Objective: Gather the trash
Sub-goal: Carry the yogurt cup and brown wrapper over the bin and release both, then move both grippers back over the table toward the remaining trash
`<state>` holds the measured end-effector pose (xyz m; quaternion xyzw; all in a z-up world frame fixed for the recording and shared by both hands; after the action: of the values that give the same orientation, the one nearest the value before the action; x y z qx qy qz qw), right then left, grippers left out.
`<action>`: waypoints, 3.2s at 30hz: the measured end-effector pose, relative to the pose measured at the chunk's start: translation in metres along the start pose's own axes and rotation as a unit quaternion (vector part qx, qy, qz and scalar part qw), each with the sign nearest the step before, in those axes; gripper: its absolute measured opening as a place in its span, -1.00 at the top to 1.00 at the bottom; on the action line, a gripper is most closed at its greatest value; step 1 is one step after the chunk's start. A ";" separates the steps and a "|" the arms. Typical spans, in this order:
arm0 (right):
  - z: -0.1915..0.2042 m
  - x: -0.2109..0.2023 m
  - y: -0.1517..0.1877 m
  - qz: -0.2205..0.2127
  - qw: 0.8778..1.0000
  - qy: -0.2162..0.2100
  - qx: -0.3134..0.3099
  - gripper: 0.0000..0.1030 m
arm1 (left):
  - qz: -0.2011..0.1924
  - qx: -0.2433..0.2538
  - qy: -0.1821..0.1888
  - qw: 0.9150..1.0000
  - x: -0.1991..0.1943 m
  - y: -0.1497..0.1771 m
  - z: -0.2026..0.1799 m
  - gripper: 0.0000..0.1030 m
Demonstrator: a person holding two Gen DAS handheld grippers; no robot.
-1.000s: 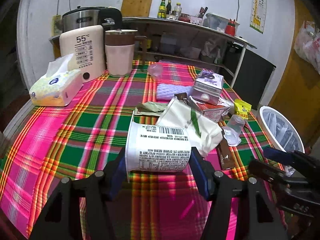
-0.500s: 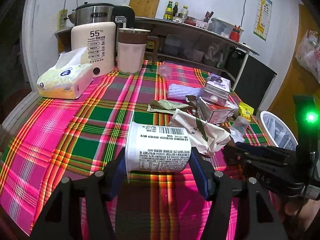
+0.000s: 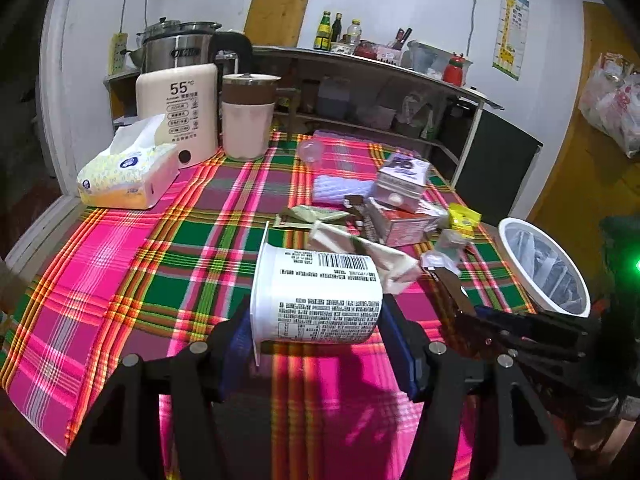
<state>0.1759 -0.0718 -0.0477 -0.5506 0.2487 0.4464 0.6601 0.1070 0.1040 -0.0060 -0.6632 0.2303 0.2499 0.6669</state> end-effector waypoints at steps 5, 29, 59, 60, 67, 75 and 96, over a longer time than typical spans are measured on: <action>-0.007 -0.025 0.009 -0.012 1.000 -0.011 0.006 0.60 | -0.006 0.012 0.007 1.000 -0.010 -0.002 -0.019 -0.22; -0.151 -0.108 0.005 -0.095 0.986 0.060 0.119 0.60 | -0.027 0.119 0.135 0.983 0.015 -0.053 -0.165 -0.22; -0.237 -0.103 0.000 -0.088 0.975 0.091 0.182 0.23 | -0.001 0.168 0.217 0.962 0.072 -0.079 -0.246 -0.23; -0.237 -0.105 0.000 -0.090 0.975 0.091 0.181 0.23 | 0.000 0.166 0.216 0.962 0.071 -0.079 -0.244 -0.23; -0.226 -0.116 0.002 -0.103 0.976 0.088 0.169 0.23 | -0.005 0.138 0.213 0.967 0.058 -0.077 -0.228 -0.23; -0.198 -0.129 0.006 -0.114 0.980 0.083 0.141 0.23 | -0.014 0.103 0.184 0.977 0.035 -0.070 -0.197 -0.24; -0.118 -0.107 0.015 -0.084 0.994 0.030 0.064 0.22 | -0.017 0.060 0.097 0.993 -0.001 -0.022 -0.119 -0.24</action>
<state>0.1314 -0.2179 0.0010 -0.5395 0.2493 0.3558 0.7213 0.1230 -0.0151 0.0099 -0.6470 0.2971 0.1583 0.6842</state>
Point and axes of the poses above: each gripper's, at about its wrist camera, not at the fingertips, and x roughly the way its jaws point, z to its left, y to its underside, the point moved 2 cm from there along x, roughly the way its jaws point, and after that the axes turned 12 degrees about x, right-handed, at the moved point
